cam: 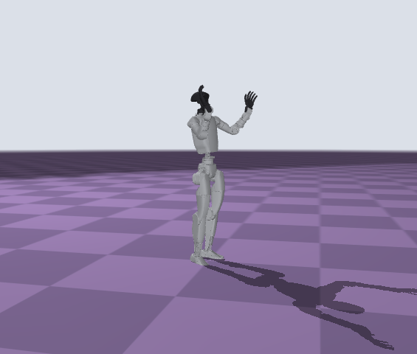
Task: Upper body actions
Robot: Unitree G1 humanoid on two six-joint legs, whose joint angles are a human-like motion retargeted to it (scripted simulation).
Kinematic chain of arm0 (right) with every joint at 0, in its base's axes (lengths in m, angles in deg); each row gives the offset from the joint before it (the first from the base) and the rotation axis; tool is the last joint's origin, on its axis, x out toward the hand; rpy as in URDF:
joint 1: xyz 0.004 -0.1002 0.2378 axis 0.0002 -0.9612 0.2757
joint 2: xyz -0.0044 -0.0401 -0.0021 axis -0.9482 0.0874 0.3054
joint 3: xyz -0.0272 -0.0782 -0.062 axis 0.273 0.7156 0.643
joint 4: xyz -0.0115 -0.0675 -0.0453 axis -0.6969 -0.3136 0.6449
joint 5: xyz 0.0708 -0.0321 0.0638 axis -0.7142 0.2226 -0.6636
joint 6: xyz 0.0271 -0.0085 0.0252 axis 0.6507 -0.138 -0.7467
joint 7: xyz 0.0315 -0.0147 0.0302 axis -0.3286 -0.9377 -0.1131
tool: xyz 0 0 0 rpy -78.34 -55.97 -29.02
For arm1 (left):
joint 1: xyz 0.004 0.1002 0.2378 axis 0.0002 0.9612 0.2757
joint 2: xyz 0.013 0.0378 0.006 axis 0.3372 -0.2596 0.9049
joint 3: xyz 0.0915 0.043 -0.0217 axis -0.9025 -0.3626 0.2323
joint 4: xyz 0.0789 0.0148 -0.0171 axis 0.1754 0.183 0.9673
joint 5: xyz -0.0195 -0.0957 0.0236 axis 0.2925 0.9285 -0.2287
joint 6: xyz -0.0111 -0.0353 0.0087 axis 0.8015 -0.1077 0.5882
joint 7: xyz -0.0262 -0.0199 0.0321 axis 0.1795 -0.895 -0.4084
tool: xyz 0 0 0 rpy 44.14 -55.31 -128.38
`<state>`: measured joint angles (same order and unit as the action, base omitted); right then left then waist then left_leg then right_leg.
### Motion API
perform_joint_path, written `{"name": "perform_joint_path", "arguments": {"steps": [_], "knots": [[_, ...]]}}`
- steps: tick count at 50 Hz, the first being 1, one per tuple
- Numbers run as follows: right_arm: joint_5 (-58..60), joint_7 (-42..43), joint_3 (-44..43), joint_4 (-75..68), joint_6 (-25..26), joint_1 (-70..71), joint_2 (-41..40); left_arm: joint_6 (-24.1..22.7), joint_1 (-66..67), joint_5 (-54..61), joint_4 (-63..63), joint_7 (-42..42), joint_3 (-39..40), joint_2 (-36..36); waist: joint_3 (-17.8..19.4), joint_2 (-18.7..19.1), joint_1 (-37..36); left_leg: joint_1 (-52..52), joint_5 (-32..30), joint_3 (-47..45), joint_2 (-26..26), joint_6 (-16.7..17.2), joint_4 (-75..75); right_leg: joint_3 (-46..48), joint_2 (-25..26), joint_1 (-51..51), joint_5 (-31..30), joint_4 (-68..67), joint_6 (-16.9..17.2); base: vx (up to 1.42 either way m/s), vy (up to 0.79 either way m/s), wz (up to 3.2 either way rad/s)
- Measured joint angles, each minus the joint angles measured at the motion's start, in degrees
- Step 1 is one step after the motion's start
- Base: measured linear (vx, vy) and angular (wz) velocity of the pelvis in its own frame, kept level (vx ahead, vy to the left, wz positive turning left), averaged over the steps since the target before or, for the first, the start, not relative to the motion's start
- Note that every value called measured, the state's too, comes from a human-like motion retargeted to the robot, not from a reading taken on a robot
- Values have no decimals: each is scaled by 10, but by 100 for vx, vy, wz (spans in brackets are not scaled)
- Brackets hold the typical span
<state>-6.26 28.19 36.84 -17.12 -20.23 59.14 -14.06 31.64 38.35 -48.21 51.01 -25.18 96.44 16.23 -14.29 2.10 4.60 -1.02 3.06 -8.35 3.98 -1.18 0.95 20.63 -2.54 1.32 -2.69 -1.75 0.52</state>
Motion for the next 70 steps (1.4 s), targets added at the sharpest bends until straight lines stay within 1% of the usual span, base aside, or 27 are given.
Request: {"name": "perform_joint_path", "arguments": {"steps": [4,8,12,20,25,28,30,40,46,50,54,58,65,68,70], "knots": [[-8,0,11,0,-2,8,2,2,-2,3,-6,16,-8,5,-1,0,0,-1,0,0,0,0,0,0,0,1,0,0,0,0,0,0],[13,2,40,12,-1,25,17,6,-11,-38,-30,25,-31,16,-2,0,-1,0,0,-1,0,0,0,0,0,1,-1,0,0,0,0,0],[47,7,78,28,0,50,39,10,-30,-76,-63,38,-70,29,-3,1,-2,0,0,-1,0,0,0,-1,0,1,-1,0,0,0,0,0],[93,2,168,69,-7,109,86,20,-91,-128,-121,100,-171,59,-6,3,-7,-1,-1,0,1,0,0,0,-1,1,-1,0,-1,0,0,0],[161,5,198,97,5,134,116,18,-118,-183,-143,115,-206,73,-5,2,-10,0,-1,0,1,0,0,0,-1,0,0,0,-1,0,0,0],[197,11,192,102,21,133,124,17,-122,-199,-143,103,-202,73,-4,2,-10,0,-1,0,1,0,0,0,-1,0,0,0,-1,0,0,0],[202,11,183,97,25,127,124,17,-116,-195,-138,96,-191,72,-4,2,-9,0,0,0,1,0,0,0,0,0,0,0,-1,0,0,0],[139,3,92,45,26,63,95,17,-33,-114,-78,41,-73,58,-4,3,-2,-2,0,-2,1,0,0,-2,1,2,0,1,-1,0,0,0],[115,4,49,27,29,34,72,9,-2,-57,-40,25,-23,40,-2,3,1,-1,0,-1,1,0,0,-1,1,1,0,1,-1,0,0,0],[99,3,40,25,28,32,59,7,5,-23,-26,21,-10,32,-2,3,2,-1,0,0,1,0,0,-1,1,1,0,1,-1,0,0,0],[104,-1,56,35,21,42,62,5,2,-6,-28,51,-36,38,-3,1,1,-1,0,1,2,0,0,0,0,1,0,1,-2,0,0,0],[153,1,83,62,27,58,77,11,-14,-58,-54,64,-70,49,-3,-1,0,0,-1,2,2,-1,1,1,0,0,0,1,-1,0,0,0],[229,14,142,115,22,99,105,6,-52,-259,-140,56,-119,86,-5,-3,-5,-2,-1,0,2,-1,1,0,0,2,0,1,-2,0,0,0],[253,22,149,128,25,107,107,-1,-68,-303,-170,58,-132,93,-4,-3,-6,-1,-1,0,1,-1,1,0,1,1,-1,1,-2,0,0,0],[259,27,142,129,30,105,103,-4,-75,-308,-182,58,-134,89,-3,-3,-6,0,-1,0,1,-1,1,0,1,1,-1,0,-2,0,0,0]]}}
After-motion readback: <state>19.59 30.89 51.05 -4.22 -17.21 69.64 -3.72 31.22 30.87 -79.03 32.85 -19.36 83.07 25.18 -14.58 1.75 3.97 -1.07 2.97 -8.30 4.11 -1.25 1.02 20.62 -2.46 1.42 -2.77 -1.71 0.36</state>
